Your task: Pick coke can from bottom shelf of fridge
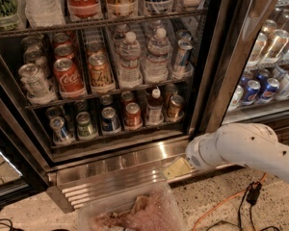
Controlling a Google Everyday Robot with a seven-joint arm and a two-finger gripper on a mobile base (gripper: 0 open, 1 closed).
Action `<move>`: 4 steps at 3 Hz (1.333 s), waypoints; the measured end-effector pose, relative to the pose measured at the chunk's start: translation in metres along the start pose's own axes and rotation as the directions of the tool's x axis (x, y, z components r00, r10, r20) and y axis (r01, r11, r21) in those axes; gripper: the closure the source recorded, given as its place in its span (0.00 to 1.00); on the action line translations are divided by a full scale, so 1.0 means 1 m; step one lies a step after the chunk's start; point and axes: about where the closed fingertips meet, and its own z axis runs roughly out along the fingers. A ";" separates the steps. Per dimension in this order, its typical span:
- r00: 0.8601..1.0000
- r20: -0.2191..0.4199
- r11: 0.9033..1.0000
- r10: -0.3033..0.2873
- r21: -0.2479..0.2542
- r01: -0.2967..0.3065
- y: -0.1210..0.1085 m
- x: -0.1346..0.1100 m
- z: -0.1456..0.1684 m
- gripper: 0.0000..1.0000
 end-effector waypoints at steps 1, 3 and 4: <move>0.988 0.150 0.999 0.048 -0.021 -0.046 0.000 -0.024 0.015 0.00; 0.901 0.423 0.995 0.093 -0.018 -0.094 0.018 -0.083 0.039 0.00; 0.901 0.423 0.995 0.093 -0.018 -0.094 0.018 -0.083 0.039 0.00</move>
Offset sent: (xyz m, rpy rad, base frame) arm 0.0624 0.0707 0.0106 0.4027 -0.3433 -0.1405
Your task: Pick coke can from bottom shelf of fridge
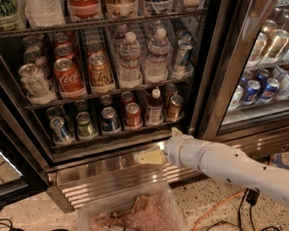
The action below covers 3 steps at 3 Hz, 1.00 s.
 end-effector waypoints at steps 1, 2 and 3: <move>0.999 0.035 0.999 -0.034 -0.014 0.034 0.005 -0.006 0.013 0.00; 0.993 0.117 0.999 -0.037 -0.030 0.040 0.014 -0.014 0.040 0.00; 0.983 0.176 0.997 -0.053 -0.047 0.062 0.027 -0.012 0.069 0.00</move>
Offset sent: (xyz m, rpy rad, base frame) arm 0.0426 0.0630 -0.0211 0.1550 -0.1770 0.0404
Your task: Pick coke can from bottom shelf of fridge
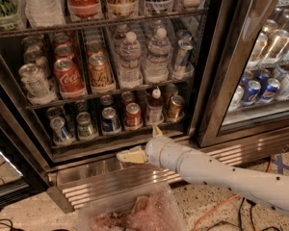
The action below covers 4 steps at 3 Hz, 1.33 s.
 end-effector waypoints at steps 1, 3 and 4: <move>0.998 0.058 1.000 -0.014 -0.008 0.014 0.014 0.015 0.039 0.00; 0.997 0.080 1.000 0.005 -0.019 -0.004 0.015 0.013 0.054 0.00; 0.993 0.120 1.000 0.016 -0.028 -0.012 0.014 0.008 0.079 0.00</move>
Offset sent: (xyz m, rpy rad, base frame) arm 0.0185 0.0445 -0.0392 0.0536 -0.0912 0.0045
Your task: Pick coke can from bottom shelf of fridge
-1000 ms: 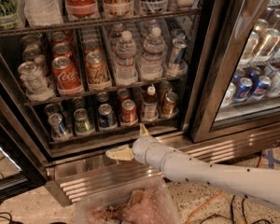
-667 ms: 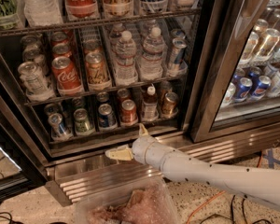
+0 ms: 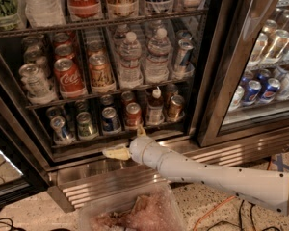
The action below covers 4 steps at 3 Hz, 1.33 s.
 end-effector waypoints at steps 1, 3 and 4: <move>0.999 0.033 1.000 -0.008 0.013 0.007 -0.001 -0.003 0.015 0.02; 0.998 0.059 0.990 -0.024 0.137 0.016 -0.016 -0.005 0.017 0.00; 0.996 0.086 0.977 -0.023 0.211 0.004 -0.029 -0.012 0.015 0.06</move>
Offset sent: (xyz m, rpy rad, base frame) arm 0.0268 -0.0002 0.0001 -0.0144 -0.0891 -0.1402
